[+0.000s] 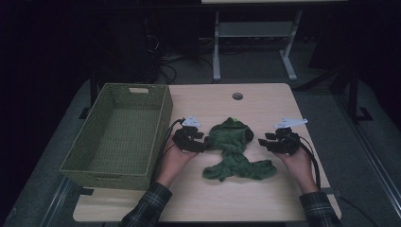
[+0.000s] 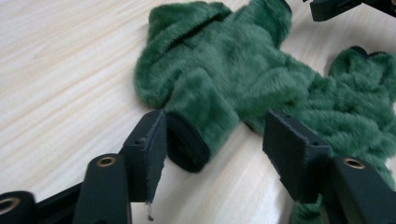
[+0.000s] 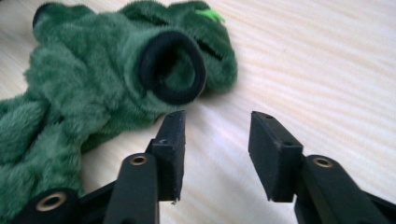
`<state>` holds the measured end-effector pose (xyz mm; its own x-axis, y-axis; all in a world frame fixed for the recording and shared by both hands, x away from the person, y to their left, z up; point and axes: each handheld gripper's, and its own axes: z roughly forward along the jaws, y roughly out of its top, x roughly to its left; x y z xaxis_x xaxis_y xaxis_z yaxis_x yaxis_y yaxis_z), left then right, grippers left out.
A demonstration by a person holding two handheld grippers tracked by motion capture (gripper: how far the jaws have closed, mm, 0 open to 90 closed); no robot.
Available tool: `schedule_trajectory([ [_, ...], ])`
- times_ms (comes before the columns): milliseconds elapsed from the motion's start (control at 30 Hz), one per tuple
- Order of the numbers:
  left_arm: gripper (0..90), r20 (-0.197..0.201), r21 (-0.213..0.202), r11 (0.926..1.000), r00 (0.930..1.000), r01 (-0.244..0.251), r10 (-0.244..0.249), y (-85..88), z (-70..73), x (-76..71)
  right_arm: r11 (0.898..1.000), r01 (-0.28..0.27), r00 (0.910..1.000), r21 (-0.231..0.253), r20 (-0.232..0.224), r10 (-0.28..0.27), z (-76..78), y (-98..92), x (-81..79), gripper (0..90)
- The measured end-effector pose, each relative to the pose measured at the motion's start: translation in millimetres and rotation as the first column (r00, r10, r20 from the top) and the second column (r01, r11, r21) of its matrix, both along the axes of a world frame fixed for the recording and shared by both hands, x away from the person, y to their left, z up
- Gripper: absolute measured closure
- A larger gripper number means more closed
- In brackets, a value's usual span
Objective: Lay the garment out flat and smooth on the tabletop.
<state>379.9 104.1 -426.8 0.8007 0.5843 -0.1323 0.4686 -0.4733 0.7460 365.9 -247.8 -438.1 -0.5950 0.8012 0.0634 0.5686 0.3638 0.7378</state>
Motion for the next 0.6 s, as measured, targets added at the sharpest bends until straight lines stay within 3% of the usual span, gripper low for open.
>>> schedule_trajectory([
  [67, 36.3, -0.005, -0.009, 1.0000, 1.0000, -0.003, 0.003, 1.8, -2.1, -5.2, 1.000, 0.003, 0.9998, 0.008, -0.018, -0.003, -1.9, -1.1, -3.5, 53.6],
  [367, 22.9, 0.000, 0.026, 0.9986, 0.9989, 0.046, -0.046, 6.6, -10.0, -34.4, 1.000, 0.019, 0.9998, 0.004, -0.008, -0.019, -7.0, -7.7, -20.5, 47.6],
  [500, 17.4, 0.009, 0.044, 0.9965, 0.9974, 0.071, -0.072, 9.4, -13.9, -51.0, 1.000, 0.005, 0.9997, -0.001, -0.026, -0.005, -8.6, -6.8, -29.2, 47.7],
  [600, 14.6, 0.002, 0.043, 0.9957, 0.9966, 0.083, -0.083, 12.0, -18.0, -63.4, 1.000, -0.010, 0.9998, 0.000, -0.015, 0.010, -8.7, -4.4, -36.8, 48.8],
])
